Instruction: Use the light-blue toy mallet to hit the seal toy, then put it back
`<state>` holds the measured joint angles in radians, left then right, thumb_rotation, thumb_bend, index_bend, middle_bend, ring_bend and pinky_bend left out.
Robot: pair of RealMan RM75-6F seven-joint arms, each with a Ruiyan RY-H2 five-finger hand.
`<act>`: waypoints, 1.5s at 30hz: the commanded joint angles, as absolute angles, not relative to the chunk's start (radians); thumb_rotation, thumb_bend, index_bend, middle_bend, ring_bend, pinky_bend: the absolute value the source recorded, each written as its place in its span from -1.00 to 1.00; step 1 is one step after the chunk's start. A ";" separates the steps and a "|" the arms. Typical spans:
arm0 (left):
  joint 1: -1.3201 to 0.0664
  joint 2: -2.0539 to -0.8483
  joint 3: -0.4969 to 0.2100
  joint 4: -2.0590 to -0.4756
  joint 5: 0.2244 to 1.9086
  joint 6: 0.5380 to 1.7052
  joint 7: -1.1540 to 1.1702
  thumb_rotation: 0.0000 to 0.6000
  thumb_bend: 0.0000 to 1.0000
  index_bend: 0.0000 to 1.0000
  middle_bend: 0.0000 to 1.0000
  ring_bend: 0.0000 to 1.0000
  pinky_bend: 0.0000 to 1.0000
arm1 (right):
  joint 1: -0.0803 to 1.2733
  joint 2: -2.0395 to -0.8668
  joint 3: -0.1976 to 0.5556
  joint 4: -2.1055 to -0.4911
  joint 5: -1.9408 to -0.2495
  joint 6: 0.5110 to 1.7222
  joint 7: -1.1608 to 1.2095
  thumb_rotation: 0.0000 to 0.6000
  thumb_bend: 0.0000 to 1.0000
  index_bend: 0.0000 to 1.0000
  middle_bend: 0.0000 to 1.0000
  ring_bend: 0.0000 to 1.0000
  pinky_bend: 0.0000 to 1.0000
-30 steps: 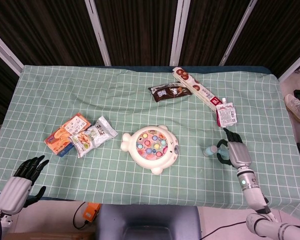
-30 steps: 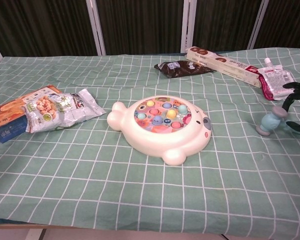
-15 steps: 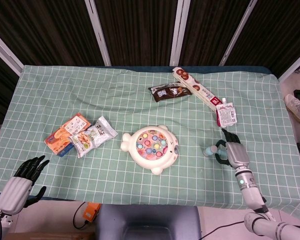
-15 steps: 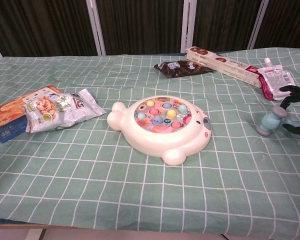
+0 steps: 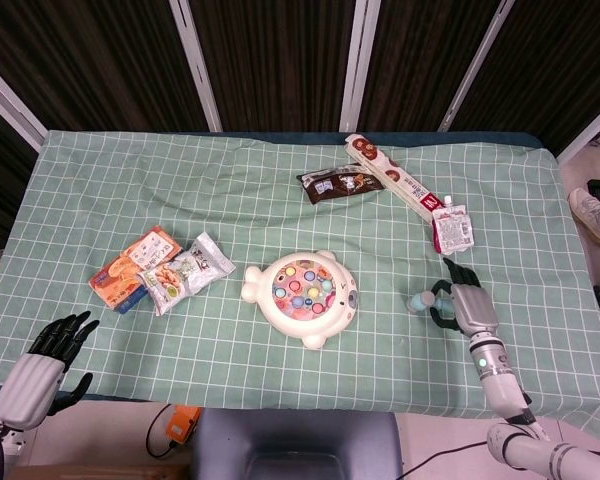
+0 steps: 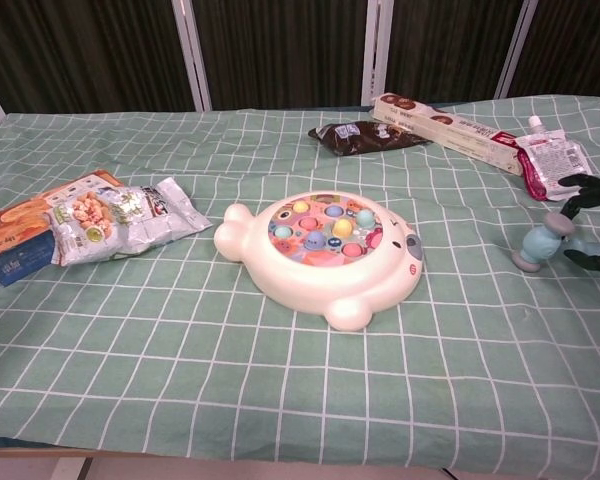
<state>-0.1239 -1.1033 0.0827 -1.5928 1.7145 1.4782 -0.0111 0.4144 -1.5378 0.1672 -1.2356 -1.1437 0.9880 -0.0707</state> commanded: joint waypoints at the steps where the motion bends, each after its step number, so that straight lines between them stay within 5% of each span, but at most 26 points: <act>1: -0.124 -1.103 0.083 -1.594 1.714 1.477 -0.010 1.00 -0.21 -1.00 -1.00 -1.00 -0.78 | 0.416 -1.539 0.168 -1.236 -1.141 0.986 -0.070 1.00 0.08 0.15 -0.81 -1.00 -1.00; 18: -0.125 -1.102 0.084 -1.594 1.714 1.476 -0.012 1.00 -0.21 -1.00 -1.00 -1.00 -0.79 | 0.423 -1.550 0.174 -1.242 -1.126 0.993 -0.093 1.00 0.08 0.26 -0.80 -1.00 -1.00; 27: -0.125 -1.101 0.084 -1.592 1.714 1.479 -0.016 1.00 -0.21 -1.00 -1.00 -1.00 -0.79 | 0.425 -1.564 0.178 -1.241 -1.106 1.003 -0.127 1.00 0.08 0.48 -0.58 -0.86 -0.95; 31: -0.124 -1.101 0.084 -1.591 1.715 1.481 -0.020 1.00 -0.21 -1.00 -1.00 -1.00 -0.79 | 0.425 -1.570 0.179 -1.238 -1.097 1.005 -0.134 1.00 0.08 0.51 -0.43 -0.65 -0.72; 37: -0.124 -1.100 0.083 -1.591 1.716 1.482 -0.024 1.00 -0.20 -1.00 -1.00 -1.00 -0.79 | 0.422 -1.586 0.181 -1.219 -1.091 1.006 -0.124 1.00 0.08 0.62 -0.09 -0.08 0.07; 45: -0.124 -1.101 0.083 -1.590 1.716 1.483 -0.024 1.00 -0.21 -1.00 -1.00 -1.00 -0.79 | 0.425 -1.583 0.187 -1.226 -1.095 1.024 -0.144 1.00 0.08 0.78 0.16 0.20 0.19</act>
<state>-0.1240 -1.1008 0.0835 -1.5901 1.7161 1.4830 -0.0238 0.4246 -1.5844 0.1857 -1.2239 -1.0939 1.0228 -0.1426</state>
